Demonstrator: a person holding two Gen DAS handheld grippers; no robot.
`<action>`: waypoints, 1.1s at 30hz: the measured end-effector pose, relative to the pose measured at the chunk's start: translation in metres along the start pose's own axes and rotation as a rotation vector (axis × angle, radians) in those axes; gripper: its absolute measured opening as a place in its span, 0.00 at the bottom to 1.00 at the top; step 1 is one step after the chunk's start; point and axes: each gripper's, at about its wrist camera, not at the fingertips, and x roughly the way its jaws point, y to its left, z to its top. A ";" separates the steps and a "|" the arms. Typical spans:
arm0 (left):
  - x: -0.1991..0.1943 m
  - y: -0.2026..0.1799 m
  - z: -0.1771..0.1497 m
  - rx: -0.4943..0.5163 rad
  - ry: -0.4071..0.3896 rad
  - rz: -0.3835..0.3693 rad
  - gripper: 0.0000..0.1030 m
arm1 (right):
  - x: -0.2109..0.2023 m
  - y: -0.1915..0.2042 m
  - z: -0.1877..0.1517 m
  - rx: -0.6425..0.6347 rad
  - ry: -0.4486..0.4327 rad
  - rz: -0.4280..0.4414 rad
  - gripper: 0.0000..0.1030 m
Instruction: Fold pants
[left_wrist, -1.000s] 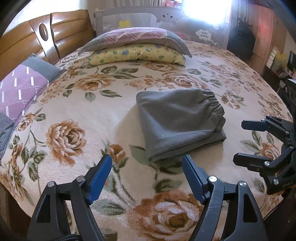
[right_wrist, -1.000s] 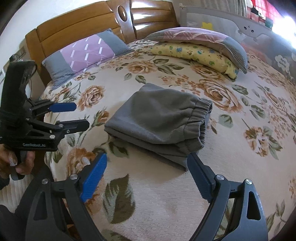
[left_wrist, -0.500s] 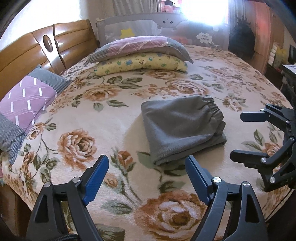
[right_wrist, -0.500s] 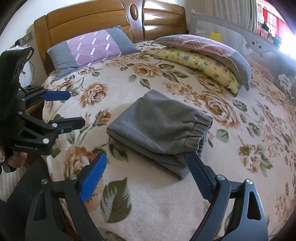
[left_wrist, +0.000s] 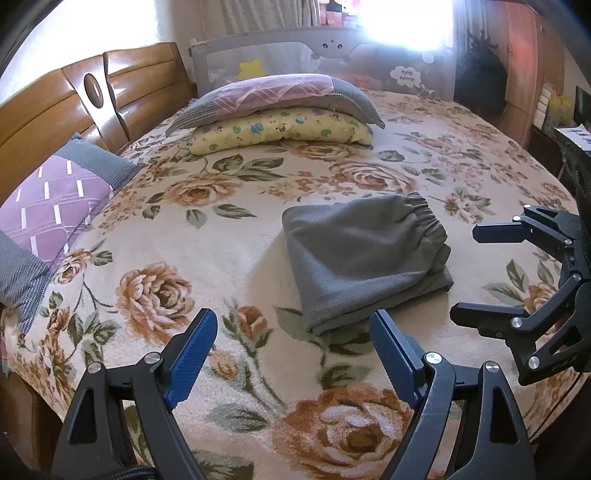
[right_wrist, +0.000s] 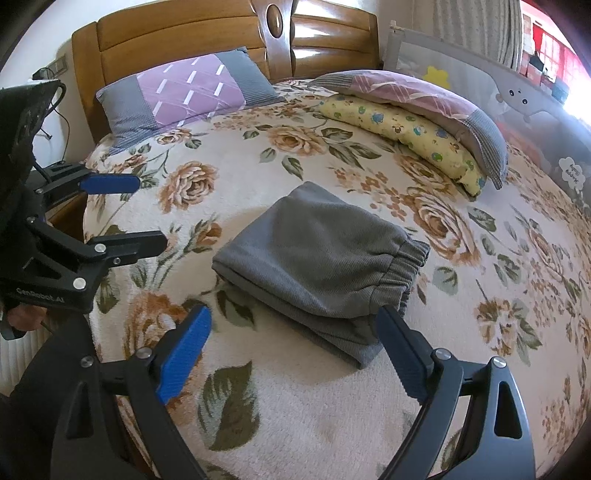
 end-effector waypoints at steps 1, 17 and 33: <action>0.002 0.000 0.000 -0.002 0.003 -0.004 0.82 | 0.001 -0.001 -0.001 0.004 0.001 0.000 0.89; 0.021 -0.006 0.004 0.022 -0.011 0.001 0.82 | 0.016 -0.024 -0.005 0.098 0.001 0.017 0.89; 0.031 -0.003 0.002 0.016 0.015 0.008 0.82 | 0.025 -0.025 -0.006 0.109 0.013 0.027 0.89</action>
